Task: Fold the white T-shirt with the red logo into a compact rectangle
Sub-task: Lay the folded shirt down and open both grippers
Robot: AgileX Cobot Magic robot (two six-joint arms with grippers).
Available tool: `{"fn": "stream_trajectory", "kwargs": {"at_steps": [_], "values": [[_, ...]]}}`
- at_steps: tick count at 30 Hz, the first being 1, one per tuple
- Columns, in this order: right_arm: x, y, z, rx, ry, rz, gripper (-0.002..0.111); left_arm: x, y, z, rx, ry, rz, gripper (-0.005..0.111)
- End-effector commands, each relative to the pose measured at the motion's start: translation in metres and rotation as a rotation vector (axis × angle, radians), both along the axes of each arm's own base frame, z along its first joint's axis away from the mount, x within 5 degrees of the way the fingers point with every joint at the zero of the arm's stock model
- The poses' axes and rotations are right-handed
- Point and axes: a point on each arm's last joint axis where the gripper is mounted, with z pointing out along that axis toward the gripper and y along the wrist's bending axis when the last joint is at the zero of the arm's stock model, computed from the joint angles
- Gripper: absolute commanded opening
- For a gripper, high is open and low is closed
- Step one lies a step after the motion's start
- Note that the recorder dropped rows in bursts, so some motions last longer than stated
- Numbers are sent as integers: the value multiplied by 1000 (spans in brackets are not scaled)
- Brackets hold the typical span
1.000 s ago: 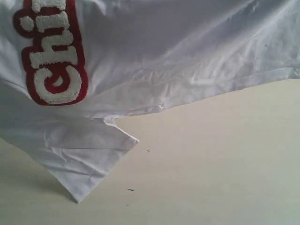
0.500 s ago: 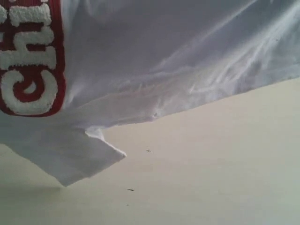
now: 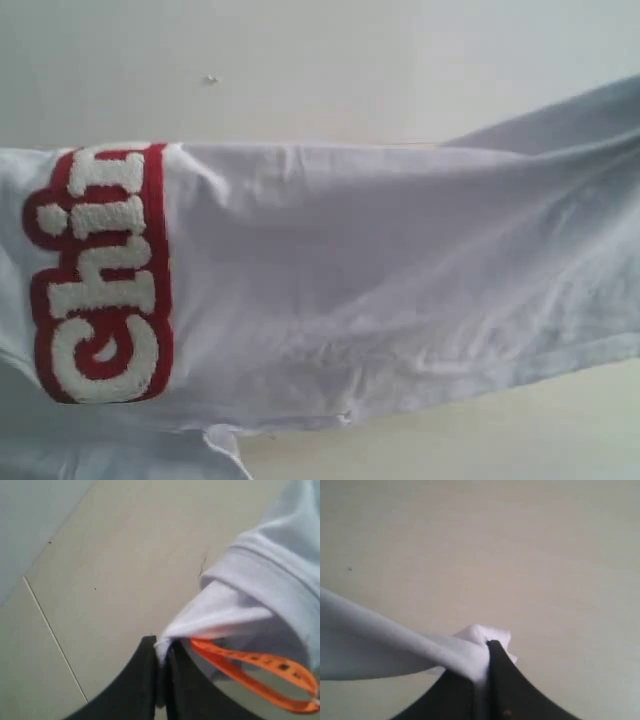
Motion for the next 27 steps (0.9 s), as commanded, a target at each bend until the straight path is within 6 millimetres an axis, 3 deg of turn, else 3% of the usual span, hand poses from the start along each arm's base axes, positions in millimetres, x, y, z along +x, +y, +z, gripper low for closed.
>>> {"fn": "stream_trajectory", "kwargs": {"at_steps": [1, 3, 4, 5, 7, 8, 10, 11, 12, 13, 14, 15, 16, 19, 22, 24, 26, 27], "values": [[53, -10, -56, 26, 221, -24, 0, 46, 2, -32, 68, 41, -46, 0], [77, -16, -82, 11, 281, -26, 0, 70, 1, -54, 91, 85, -84, 0], [105, -23, -107, -26, 283, -26, 0, 96, 1, -76, 120, 82, -107, 0], [118, -26, -119, -48, 277, -16, 0, 106, 2, -84, 129, 67, -110, 0], [165, -35, -147, -123, 102, 32, 0, 151, 6, -121, 136, -56, -112, 0], [176, -37, -156, -139, 45, 29, 0, 161, 6, -129, 135, -89, -113, 0], [195, -41, -175, -159, -38, 15, 8, 182, 8, -152, 131, -176, -113, 1], [205, -43, -185, -171, -66, 18, 18, 194, 9, -163, 129, -236, -112, 8], [210, -44, -188, -177, -75, 19, 25, 197, 10, -167, 128, -261, -111, 13], [221, -46, -188, -182, -107, 10, 38, 204, 12, -174, 127, -312, -107, 28], [225, -46, -185, -175, -129, -6, 40, 207, 12, -175, 127, -335, -108, 34], [232, -48, -177, -155, -166, -44, 42, 210, 13, -174, 125, -384, -105, 51], [236, -48, -170, -148, -185, -57, 42, 212, 12, -171, 124, -429, -104, 60], [238, -48, -161, -133, -170, -60, 40, 213, 12, -165, 76, -477, -64, 69], [231, -46, -164, -110, -54, -44, 15, 208, 10, -161, -198, -421, 167, 57], [227, -45, -168, -104, 9, -30, 0, 204, 9, -163, -323, -357, 293, 39], [223, -43, -174, -79, 78, -25, 0, 198, 6, -165, -386, -273, 380, 10], [220, -40, -179, -50, 116, -22, 0, 193, 3, -169, -394, -201, 415, 1]]}}
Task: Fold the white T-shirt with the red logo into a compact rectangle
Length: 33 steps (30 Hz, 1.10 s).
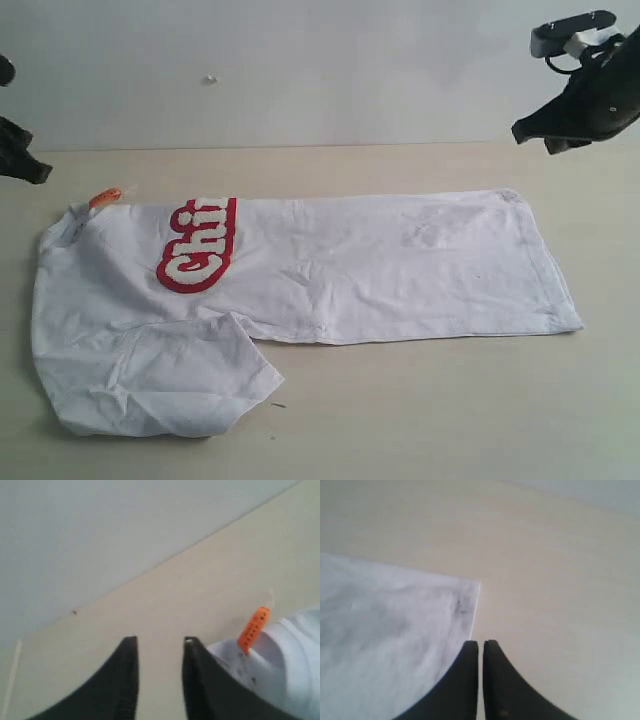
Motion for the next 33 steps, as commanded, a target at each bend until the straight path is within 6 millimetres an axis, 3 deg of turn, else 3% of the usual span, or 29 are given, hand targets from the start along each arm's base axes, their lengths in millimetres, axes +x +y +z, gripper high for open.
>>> {"fn": "stream_trajectory", "kwargs": {"at_steps": [1, 6, 8, 10, 14, 18, 26, 33], "values": [[-12, 6, -18, 82, 164, 14, 0, -18, -12, -10, -173, 255, 132, 0], [-20, 11, -51, 132, 215, 17, 0, -44, -40, -28, -70, 596, -40, 0], [-21, 13, -62, 147, 217, 20, 0, -54, -56, -30, -142, 701, -177, 0], [-20, 14, -71, 171, 228, 8, 0, -60, -70, -31, -252, 752, -311, 0], [-16, 14, -88, 178, 228, 21, 0, -61, -76, -45, -275, 797, -352, 0], [-8, 11, -108, 160, 198, 5, 0, -49, -70, -72, -230, 790, -251, 0], [7, 7, -134, 124, 200, 17, 0, -6, -30, -116, -295, 452, 191, 0], [11, 5, -136, 114, 185, 17, 0, 4, -2, -149, -312, 525, 266, 0]]}}
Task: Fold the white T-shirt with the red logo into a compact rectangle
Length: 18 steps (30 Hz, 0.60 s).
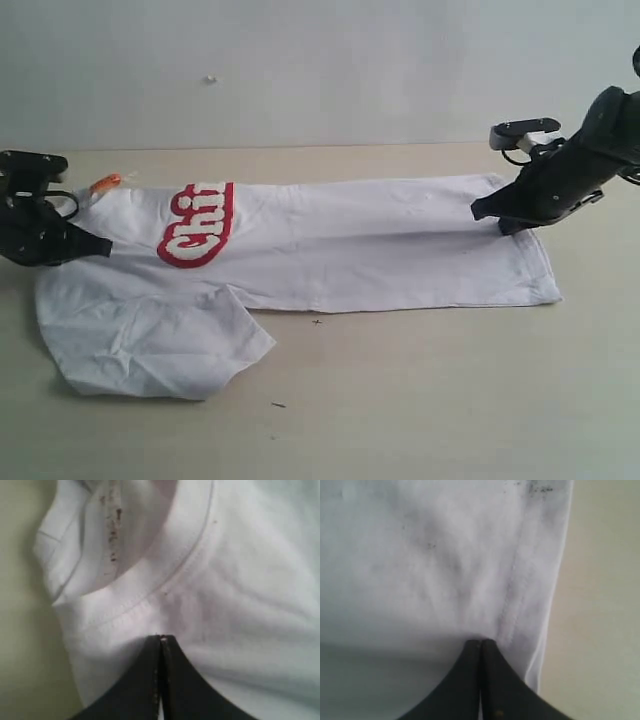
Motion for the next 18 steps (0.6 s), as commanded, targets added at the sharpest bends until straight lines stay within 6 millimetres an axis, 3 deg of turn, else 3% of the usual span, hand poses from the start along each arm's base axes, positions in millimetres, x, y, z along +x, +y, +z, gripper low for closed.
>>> {"fn": "stream_trajectory", "kwargs": {"at_steps": [1, 3, 6, 14, 18], "values": [[-3, -2, -16, -25, 41, 28, 0, -1, 16, -30, -18, 110, 28, 0], [-2, -3, -10, -28, 26, 28, 0, 1, 18, -29, -16, 122, 10, 0], [3, -2, 10, -15, -27, 10, 0, 7, 14, -11, -6, 82, -26, 0], [26, 6, 73, 83, -231, -2, 0, 37, -16, 68, -22, -119, -110, 0], [40, 28, 60, 153, -219, 33, 0, 56, -41, 65, -108, -91, -148, 0]]}}
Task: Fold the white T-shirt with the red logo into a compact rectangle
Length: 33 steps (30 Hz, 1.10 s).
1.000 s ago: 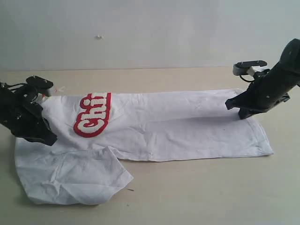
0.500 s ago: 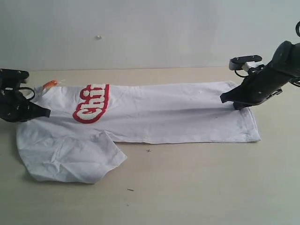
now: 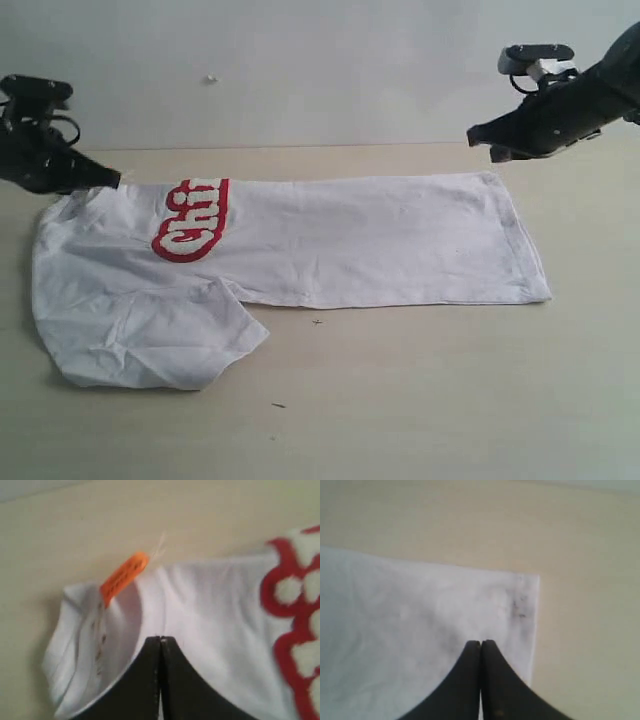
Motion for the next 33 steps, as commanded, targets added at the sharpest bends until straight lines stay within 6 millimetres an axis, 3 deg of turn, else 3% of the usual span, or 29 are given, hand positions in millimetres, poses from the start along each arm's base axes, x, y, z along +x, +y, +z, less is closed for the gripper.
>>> {"fn": "stream_trajectory", "kwargs": {"at_steps": [1, 5, 7, 13, 18, 24, 33], "values": [[16, 28, -18, 61, 28, 75, 0, 18, -29, -9, -88, 61, -64, 0], [29, 41, -47, 92, 114, 98, 0, 27, -39, -44, -121, 166, -93, 0], [33, 38, -62, 72, 155, 67, 0, 28, -35, -64, -115, 202, -84, 0], [34, 13, -96, -132, 250, 7, 0, 30, 14, -93, -87, 236, 36, 0], [32, -4, -102, -136, 268, -51, 0, 27, 52, -97, -109, 269, 108, 0], [33, -2, -86, -110, 247, -53, 0, 26, 58, -82, -104, 261, 84, 0], [25, 6, -3, -61, 162, 9, 0, 14, 47, 4, -107, 192, -33, 0]]}}
